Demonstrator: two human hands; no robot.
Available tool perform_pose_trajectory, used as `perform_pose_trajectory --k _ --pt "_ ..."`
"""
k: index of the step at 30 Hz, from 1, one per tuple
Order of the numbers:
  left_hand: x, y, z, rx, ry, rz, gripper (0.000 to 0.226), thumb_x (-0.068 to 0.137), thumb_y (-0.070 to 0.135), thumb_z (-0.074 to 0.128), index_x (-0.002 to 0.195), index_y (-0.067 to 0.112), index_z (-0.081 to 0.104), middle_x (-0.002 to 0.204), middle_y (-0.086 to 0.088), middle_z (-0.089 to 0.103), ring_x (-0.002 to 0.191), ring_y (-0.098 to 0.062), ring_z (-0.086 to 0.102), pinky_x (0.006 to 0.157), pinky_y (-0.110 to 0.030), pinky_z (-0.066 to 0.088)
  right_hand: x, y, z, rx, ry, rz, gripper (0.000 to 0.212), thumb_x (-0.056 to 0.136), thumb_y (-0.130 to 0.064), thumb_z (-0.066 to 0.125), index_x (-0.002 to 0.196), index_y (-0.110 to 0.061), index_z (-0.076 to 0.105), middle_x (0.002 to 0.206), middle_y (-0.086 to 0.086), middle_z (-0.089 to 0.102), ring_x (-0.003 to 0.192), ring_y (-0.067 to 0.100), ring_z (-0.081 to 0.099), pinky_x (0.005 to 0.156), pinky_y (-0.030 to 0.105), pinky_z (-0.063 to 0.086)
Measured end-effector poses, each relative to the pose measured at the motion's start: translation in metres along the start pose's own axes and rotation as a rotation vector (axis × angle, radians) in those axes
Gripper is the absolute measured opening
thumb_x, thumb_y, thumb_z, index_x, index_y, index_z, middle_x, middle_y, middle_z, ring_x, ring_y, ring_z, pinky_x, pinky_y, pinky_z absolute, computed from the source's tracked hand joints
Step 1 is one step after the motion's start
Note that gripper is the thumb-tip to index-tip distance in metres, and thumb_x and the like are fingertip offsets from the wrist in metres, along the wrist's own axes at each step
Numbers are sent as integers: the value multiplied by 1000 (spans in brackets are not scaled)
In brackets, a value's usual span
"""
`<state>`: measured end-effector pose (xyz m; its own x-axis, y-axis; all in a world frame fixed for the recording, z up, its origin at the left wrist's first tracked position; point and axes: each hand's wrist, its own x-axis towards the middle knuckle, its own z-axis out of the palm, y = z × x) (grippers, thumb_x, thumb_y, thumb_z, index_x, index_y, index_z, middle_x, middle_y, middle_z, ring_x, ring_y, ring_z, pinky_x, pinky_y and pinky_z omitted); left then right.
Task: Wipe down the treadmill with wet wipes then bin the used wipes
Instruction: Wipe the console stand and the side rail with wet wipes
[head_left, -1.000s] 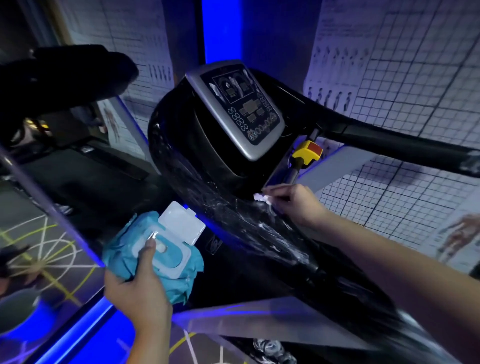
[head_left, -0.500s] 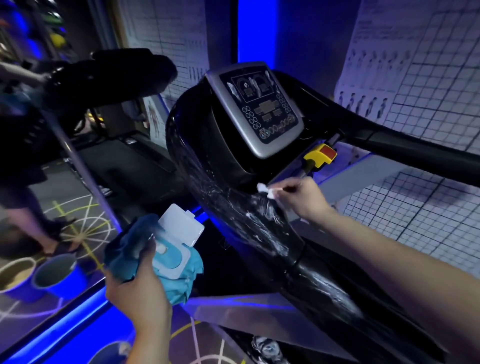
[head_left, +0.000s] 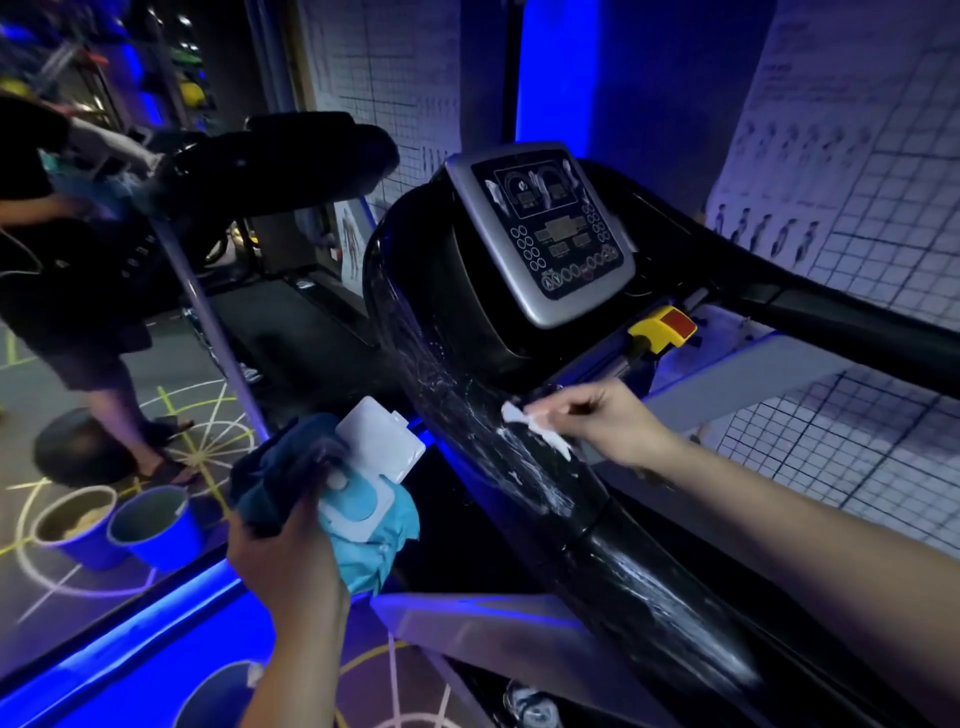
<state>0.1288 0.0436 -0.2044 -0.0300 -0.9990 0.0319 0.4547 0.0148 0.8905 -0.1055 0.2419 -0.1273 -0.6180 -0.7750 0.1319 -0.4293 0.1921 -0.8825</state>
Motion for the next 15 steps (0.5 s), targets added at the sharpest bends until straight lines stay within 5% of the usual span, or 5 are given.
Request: perform_pose_trajectory --k 2,5,8,11,15 --pt "-1 -3 2 -7 12 -28 29 79 15 87 103 22 73 95 12 76 83 -7 70 79 -31 59 14 8 -4 36 196 54 9 91 -13 74 95 -17 81 69 15 71 60 17 54 55 24 41" --pt "-7 -5 1 -4 0 -43 42 80 14 88 119 16 73 102 10 77 87 -7 72 85 -34 60 28 31 -7 -243 364 81 15 90 -16 74 93 -29 81 82 -8 74 72 4 65 69 21 44" --pt "-8 -4 -2 2 1 -69 33 85 6 83 114 20 73 95 17 77 84 -2 73 78 -25 61 19 33 5 -306 282 58 16 89 -18 74 97 -31 80 91 -5 72 83 12 66 72 16 44" --pt "-3 -5 -4 15 29 -88 34 86 7 84 115 20 72 93 18 76 80 3 72 71 -18 59 -2 7 10 -201 111 -22 18 88 -12 75 97 -26 82 80 -7 71 65 11 63 67 25 46" --pt "10 -7 2 19 51 -108 36 82 18 88 114 24 73 105 13 77 100 -11 75 90 -37 61 -25 -29 34 -54 -122 -84 16 88 0 74 101 -6 80 67 -14 69 56 -4 56 58 11 41"
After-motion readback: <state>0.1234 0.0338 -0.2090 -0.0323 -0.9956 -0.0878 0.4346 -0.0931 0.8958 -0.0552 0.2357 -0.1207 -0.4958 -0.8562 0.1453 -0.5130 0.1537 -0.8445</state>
